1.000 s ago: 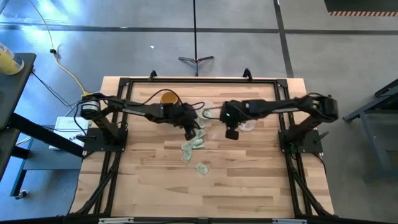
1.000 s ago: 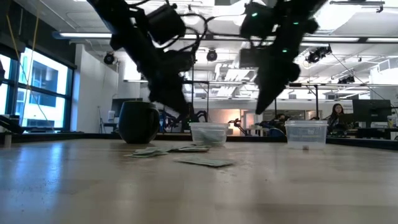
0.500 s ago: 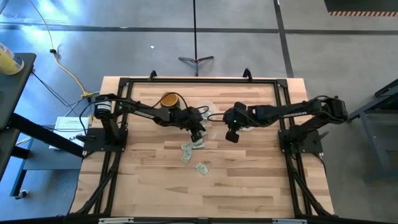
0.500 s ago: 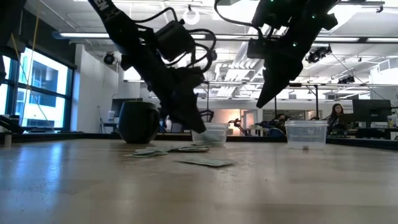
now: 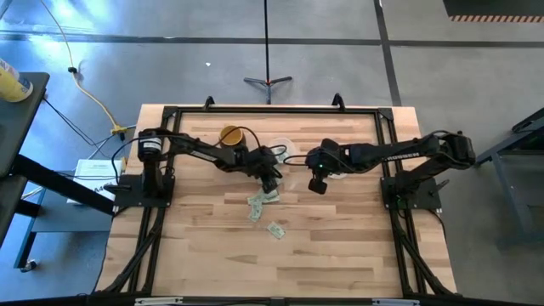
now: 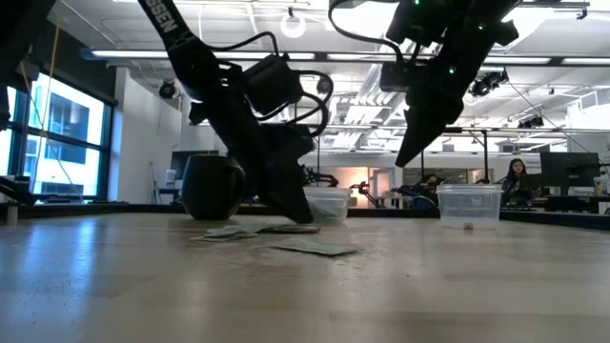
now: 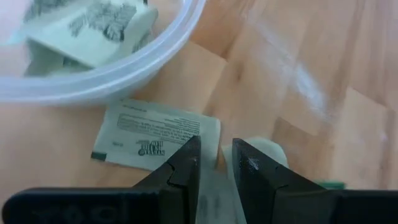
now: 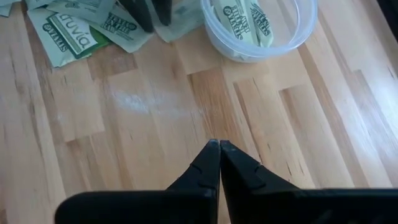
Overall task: Pick and place items into bin
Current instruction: Put the light green stevia packet into the left transparent bin
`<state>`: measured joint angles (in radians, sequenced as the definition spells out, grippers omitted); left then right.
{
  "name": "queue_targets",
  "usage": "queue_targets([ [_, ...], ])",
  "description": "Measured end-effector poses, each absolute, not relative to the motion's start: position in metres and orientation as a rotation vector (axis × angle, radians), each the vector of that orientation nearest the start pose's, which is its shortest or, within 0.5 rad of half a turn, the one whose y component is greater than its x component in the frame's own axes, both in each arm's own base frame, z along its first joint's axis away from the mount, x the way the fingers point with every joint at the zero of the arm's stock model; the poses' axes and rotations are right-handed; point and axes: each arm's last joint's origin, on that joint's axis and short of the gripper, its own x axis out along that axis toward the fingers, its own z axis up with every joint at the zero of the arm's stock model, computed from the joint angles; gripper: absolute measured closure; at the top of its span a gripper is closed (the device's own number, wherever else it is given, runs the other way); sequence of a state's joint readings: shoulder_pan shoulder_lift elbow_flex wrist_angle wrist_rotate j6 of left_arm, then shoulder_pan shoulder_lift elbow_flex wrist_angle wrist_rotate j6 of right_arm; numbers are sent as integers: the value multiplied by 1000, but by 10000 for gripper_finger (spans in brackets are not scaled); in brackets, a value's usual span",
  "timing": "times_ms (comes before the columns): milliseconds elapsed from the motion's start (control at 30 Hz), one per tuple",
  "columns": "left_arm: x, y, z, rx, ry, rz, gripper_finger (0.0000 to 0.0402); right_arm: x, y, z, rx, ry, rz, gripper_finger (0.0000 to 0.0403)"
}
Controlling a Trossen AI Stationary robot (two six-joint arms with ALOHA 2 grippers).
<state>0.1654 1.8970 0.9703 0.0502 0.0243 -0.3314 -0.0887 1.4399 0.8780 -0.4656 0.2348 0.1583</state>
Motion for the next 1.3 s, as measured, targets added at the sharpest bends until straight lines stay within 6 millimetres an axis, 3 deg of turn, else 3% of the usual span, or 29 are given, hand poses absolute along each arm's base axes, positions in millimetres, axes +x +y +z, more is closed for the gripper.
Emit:
queue_targets([
  [133,353,49,118,-515,914,193,275,273,-32,203,58,1003,-384,402],
  [333,341,27,136,-569,988,111,275,273,-32,204,49,999,-394,398],
  [500,337,20,180,-508,841,63,275,276,-31,204,40,980,-283,395],
  [667,328,22,195,-257,824,51,275,283,-25,208,-16,909,-83,382],
  [767,322,21,187,-109,922,-10,275,287,-22,211,-85,868,-12,343],
  [900,320,14,182,50,958,-138,275,289,-14,212,-129,849,31,258],
  [1067,313,8,179,42,1041,-150,275,303,-1,193,-124,850,97,159],
  [1200,300,-6,186,8,1125,-87,275,326,8,169,-41,862,95,120],
  [1300,290,-19,194,15,1086,-88,275,350,14,170,-9,837,61,115],
])
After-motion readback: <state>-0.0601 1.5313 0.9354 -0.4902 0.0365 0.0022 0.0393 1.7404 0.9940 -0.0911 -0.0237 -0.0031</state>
